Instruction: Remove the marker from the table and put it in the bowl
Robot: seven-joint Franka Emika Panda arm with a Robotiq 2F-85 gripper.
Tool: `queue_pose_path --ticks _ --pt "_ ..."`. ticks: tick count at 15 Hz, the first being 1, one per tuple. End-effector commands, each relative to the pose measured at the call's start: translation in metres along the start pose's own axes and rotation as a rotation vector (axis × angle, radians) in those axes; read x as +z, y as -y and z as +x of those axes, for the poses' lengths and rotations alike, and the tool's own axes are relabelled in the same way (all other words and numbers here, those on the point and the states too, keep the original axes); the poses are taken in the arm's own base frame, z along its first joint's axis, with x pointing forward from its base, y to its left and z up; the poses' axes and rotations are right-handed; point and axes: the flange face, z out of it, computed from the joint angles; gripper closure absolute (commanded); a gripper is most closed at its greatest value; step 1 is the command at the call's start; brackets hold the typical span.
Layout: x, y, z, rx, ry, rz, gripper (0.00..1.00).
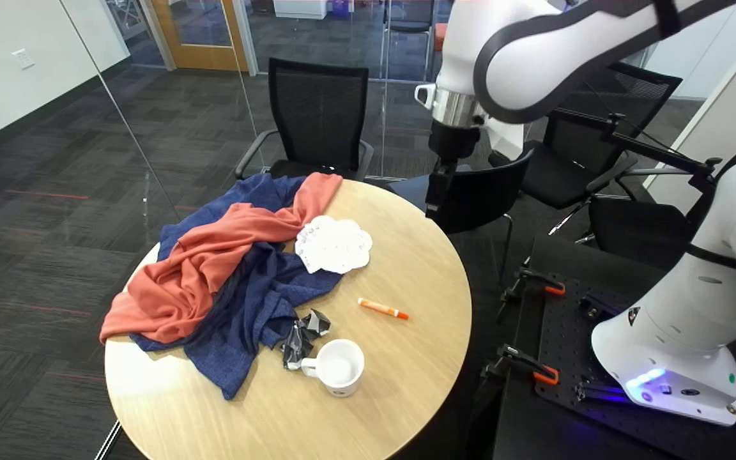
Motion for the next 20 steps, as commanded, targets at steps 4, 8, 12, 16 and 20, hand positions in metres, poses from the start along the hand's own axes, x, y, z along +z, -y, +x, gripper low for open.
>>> queue_pose_path --ticks 4,8,12,16,20 --pt "0.074 0.021 0.053 0.008 0.072 -0.132 0.00" --pt "0.112 0.023 0.080 0.022 0.161 -0.195 0.00" --pt "0.147 0.023 0.104 0.033 0.224 -0.219 0.00" --pt "0.177 0.029 0.122 0.033 0.269 -0.209 0.00" --pt "0.202 0.039 0.130 0.049 0.289 -0.208 0.00"
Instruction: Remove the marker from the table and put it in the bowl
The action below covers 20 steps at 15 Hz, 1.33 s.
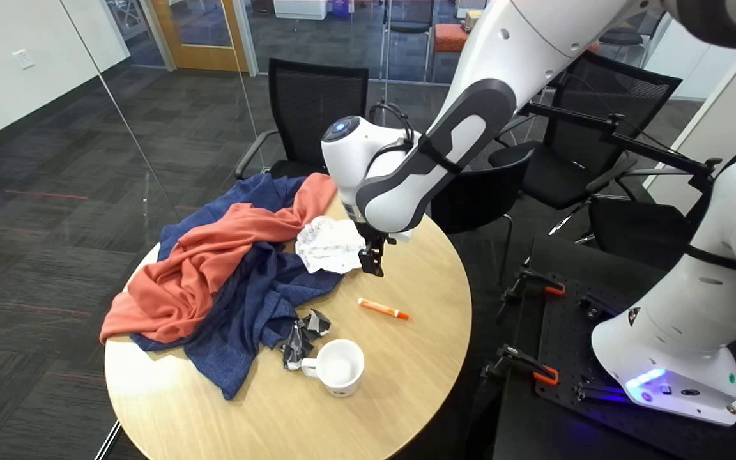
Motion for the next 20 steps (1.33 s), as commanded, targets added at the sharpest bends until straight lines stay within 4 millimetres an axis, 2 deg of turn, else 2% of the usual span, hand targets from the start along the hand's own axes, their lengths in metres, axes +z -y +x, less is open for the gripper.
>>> queue_pose_path --ticks 1,2,9,14,20 --pt "0.008 0.012 0.014 0.026 0.036 -0.003 0.00" --pt "0.010 0.007 0.007 -0.002 0.012 0.000 0.00" --pt "0.016 0.014 0.013 -0.003 0.017 0.005 0.00" --pt "0.033 0.029 0.019 -0.006 0.029 0.028 0.00" --pt "0.058 0.036 0.028 -0.004 0.050 0.044 0.00"
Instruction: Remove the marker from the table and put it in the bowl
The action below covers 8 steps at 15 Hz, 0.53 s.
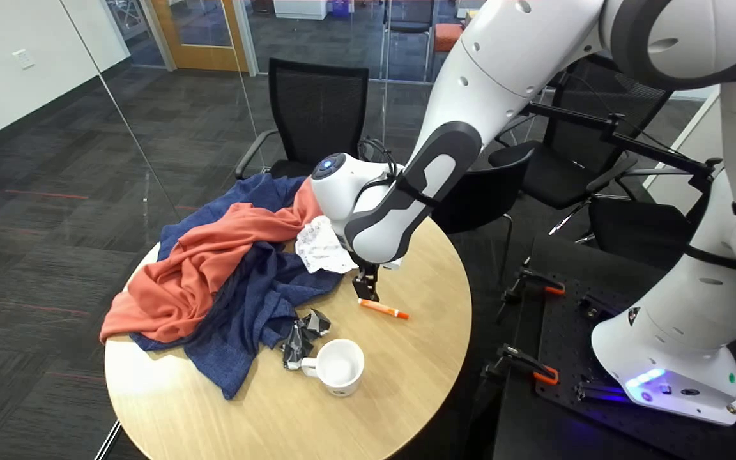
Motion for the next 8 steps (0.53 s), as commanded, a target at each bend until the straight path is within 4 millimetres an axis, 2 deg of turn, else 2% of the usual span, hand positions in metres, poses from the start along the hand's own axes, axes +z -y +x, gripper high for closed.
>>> queue_pose_path --ticks 1,8 --pt "0.011 0.003 0.015 0.011 -0.001 0.025 0.00" --pt "0.037 0.007 0.029 0.031 0.027 0.044 0.00"
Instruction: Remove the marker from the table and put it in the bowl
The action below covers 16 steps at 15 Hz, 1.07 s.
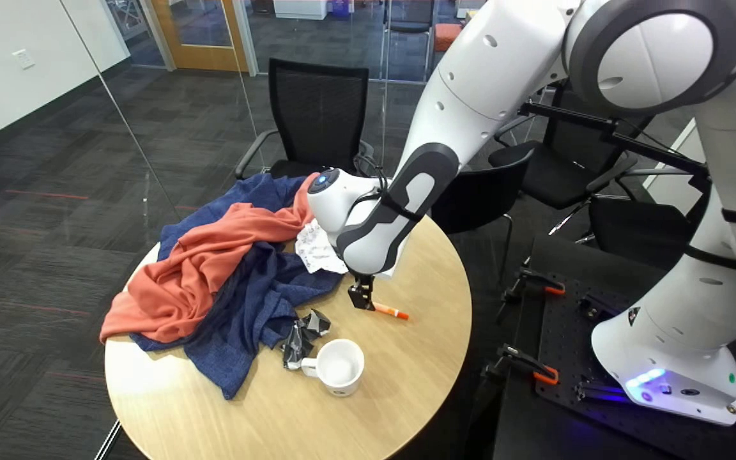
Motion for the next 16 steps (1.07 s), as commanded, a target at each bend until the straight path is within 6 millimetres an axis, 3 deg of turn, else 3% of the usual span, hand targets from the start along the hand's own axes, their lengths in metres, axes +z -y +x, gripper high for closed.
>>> queue_pose_path --ticks 1,11,12,13,16 --pt "0.009 0.003 0.011 0.011 0.004 0.022 0.00" --pt "0.033 0.002 0.020 0.026 0.035 0.033 0.00" --pt "0.034 0.002 0.021 0.026 0.036 0.034 0.25" --pt "0.035 0.002 0.021 0.025 0.037 0.033 0.26" --pt "0.038 0.002 0.022 0.026 0.042 0.033 0.51"
